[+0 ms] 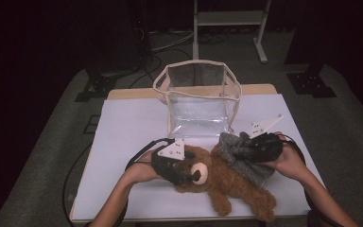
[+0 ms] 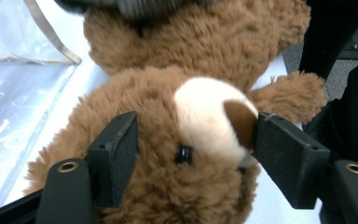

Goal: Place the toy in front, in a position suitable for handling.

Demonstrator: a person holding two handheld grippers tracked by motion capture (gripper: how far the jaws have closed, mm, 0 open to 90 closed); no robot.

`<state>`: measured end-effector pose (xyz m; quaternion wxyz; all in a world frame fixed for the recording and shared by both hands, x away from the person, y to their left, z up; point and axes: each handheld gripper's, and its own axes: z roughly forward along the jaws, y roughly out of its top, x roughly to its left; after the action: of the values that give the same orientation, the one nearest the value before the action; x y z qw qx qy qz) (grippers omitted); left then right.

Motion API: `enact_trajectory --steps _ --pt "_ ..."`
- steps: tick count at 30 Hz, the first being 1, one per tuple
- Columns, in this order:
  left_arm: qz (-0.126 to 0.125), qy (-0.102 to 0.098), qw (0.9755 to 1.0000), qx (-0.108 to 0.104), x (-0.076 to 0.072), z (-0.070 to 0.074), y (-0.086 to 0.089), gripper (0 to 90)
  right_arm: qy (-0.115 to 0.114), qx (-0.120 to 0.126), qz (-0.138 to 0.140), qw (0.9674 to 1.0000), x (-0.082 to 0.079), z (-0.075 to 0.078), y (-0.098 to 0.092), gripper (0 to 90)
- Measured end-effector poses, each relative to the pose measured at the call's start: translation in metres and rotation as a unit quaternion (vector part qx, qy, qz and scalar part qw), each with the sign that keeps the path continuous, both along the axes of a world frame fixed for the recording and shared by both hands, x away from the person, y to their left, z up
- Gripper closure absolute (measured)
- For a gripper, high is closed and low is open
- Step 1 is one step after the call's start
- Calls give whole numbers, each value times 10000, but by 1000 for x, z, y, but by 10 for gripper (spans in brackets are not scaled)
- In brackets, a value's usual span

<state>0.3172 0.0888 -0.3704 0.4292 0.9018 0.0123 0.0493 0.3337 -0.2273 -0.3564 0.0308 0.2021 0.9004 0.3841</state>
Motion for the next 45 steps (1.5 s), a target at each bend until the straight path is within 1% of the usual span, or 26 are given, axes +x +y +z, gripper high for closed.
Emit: enact_trajectory --steps 4,5,6,7,8,11,14,16,17,18,19,20,21,22,23,24,25,26,28,31,34,35,38,41,42,45 --pt "23 42 9999 -94 5 5 -5 261 -26 61 93 9999 -2 -1 7 764" --pt "33 127 9999 -39 9 4 -10 250 -50 43 91 9999 -3 -1 8 764" --pt "33 127 9999 -39 9 4 -10 248 -50 43 91 9999 -3 -1 8 764" --pt "37 295 9996 -37 12 1 -12 249 -104 -5 91 9999 -4 2 6 764" --pt "37 295 9996 -37 12 1 -12 251 -104 -5 91 9999 -4 2 6 764" --pt "42 326 9995 -23 13 -1 -9 255 -176 90 15 9998 -10 13 -11 764" --pt "50 303 9995 -39 11 -1 -9 254 -143 161 -31 9998 -12 14 -19 764" --pt "45 236 9997 -49 10 2 -9 248 -40 129 -31 9999 -15 5 -21 763" --pt "65 189 9998 -52 10 4 -8 248 -40 129 -31 9999 -15 5 -21 763" --pt "155 125 9998 -30 11 7 -6 210 -5 180 -18 9998 -16 0 -19 763" --pt "260 166 9995 -101 14 9 -3 177 86 343 30 9994 -17 -7 -17 764" --pt "260 166 9995 -101 14 9 -3 157 86 343 30 9994 -17 -7 -17 764" --pt "337 273 9990 -129 18 9 -1 129 138 467 88 9988 -19 -12 -14 765" --pt "337 273 9990 -129 18 9 -1 112 132 487 96 9987 -20 -13 -12 765" --pt "345 446 9984 31 23 1 -6 117 108 494 94 9987 -20 -13 -11 764" --pt "345 446 9984 31 23 1 -6 137 108 494 94 9987 -20 -13 -11 764" --pt "317 609 9976 20 24 -2 -8 137 90 455 88 9989 -21 -12 -11 764" --pt "312 623 9976 25 24 -4 -9 142 65 409 85 9991 -21 -10 -12 764" --pt "244 625 9977 24 22 -4 -9 180 -79 331 11 9994 -22 -3 -17 762" --pt "156 550 9982 154 17 -2 -9 191 -144 434 -163 9988 -19 4 -27 763" --pt "83 442 9988 198 14 1 -8 189 -34 396 -109 9992 -19 -7 -21 763" --pt "69 433 9989 167 14 2 -6 187 27 441 -68 9990 -20 -13 -18 764" --pt "215 500 9985 91 17 2 -2 105 62 515 -27 9986 -25 -19 -18 767" --pt "314 726 9969 -29 24 -2 -2 62 37 465 50 9989 -32 -20 -19 768" --pt "351 744 9966 54 26 -4 -4 42 35 442 65 9990 -33 -20 -19 769" --pt "192 1124 9933 160 31 -14 -12 32 2 386 97 9992 -37 -20 -19 768"
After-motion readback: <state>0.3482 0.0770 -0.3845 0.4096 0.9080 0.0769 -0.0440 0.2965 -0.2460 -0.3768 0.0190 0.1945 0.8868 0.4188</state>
